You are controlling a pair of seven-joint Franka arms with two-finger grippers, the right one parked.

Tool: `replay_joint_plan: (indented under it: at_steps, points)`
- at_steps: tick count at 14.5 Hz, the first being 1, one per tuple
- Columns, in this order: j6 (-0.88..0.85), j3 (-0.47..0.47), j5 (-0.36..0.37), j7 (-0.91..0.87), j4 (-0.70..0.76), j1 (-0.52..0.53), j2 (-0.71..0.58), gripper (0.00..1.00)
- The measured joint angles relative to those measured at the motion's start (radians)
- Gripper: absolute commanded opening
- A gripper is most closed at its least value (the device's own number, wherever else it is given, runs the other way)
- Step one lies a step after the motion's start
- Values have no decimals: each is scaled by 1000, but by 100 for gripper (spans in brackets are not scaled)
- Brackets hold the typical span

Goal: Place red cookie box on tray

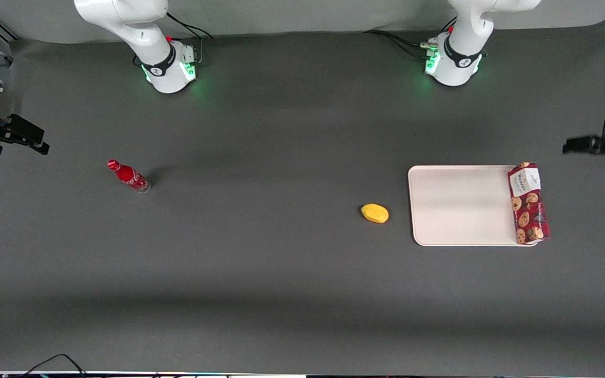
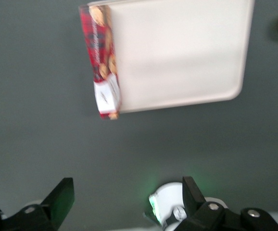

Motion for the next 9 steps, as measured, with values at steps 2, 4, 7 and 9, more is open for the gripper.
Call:
replay_joint_plan:
  at_steps: [2, 4, 7, 9]
  points:
    - [-105, -20, 0, -15, -16, -5, -106, 100]
    - [-120, -44, 1, -55, -110, -5, -237, 100]
    - [-55, -135, 24, -139, -329, -4, -461, 100]
    - [-25, -207, 38, -180, -413, -5, -550, 100]
